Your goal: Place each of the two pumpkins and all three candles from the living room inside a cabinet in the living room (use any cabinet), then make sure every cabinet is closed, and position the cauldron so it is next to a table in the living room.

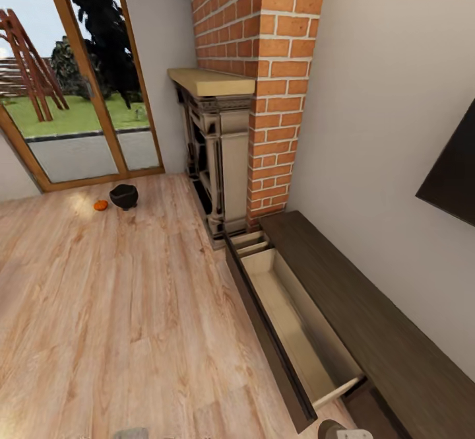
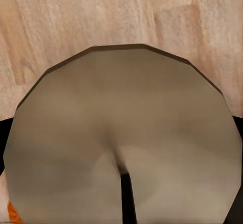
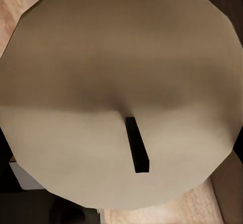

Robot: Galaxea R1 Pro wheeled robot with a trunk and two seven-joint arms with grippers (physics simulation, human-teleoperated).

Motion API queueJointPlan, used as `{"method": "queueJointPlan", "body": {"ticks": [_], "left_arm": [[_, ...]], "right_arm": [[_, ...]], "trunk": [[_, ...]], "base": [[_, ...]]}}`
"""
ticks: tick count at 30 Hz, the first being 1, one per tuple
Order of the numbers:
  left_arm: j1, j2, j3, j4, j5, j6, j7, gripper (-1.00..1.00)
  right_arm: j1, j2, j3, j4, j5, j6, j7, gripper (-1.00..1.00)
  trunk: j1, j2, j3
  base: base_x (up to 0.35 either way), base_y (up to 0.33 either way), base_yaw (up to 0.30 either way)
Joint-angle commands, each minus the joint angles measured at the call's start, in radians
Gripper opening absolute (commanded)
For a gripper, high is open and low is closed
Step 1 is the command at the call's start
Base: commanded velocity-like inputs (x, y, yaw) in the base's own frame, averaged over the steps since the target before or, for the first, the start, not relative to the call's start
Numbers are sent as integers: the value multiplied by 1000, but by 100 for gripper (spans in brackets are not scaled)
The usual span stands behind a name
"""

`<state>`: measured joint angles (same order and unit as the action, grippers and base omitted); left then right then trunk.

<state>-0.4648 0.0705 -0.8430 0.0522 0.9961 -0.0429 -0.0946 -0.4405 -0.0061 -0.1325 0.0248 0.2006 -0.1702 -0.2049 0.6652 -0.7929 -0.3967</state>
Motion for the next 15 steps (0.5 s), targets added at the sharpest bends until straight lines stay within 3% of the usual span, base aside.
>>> {"method": "queueJointPlan", "body": {"ticks": [1, 15], "left_arm": [[0, 0, 0, 0, -1, 0, 1, -100], [0, 0, 1, 0, -1, 0, 1, -100]], "right_arm": [[-1, 0, 1, 0, 0, 0, -1, -100], [0, 0, 1, 0, 2, 1, -1, -100]], "trunk": [[0, 0, 0], [0, 0, -1]], "base": [[0, 0, 289], [0, 0, 289]]}}
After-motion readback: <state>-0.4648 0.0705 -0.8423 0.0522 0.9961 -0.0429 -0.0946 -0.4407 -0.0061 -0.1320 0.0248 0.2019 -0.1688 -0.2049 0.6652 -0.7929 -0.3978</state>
